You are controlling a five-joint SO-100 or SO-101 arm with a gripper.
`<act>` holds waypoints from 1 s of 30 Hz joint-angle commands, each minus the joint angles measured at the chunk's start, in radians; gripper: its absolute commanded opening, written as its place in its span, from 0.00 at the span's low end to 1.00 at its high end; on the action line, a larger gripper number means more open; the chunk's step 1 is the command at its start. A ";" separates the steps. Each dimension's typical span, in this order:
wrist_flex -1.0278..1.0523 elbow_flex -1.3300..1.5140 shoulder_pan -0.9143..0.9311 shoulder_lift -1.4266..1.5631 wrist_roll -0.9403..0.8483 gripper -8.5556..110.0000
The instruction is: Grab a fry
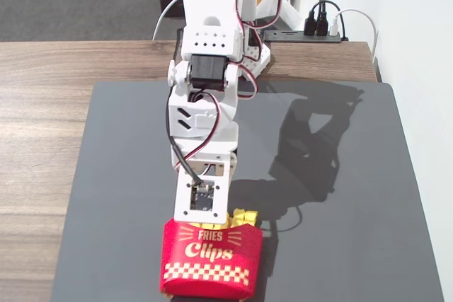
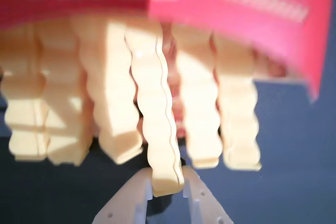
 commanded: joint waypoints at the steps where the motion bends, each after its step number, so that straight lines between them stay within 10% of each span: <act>1: 0.002 0.026 -0.008 0.087 0.006 0.11; 30: 0.064 0.695 0.005 0.818 0.046 0.11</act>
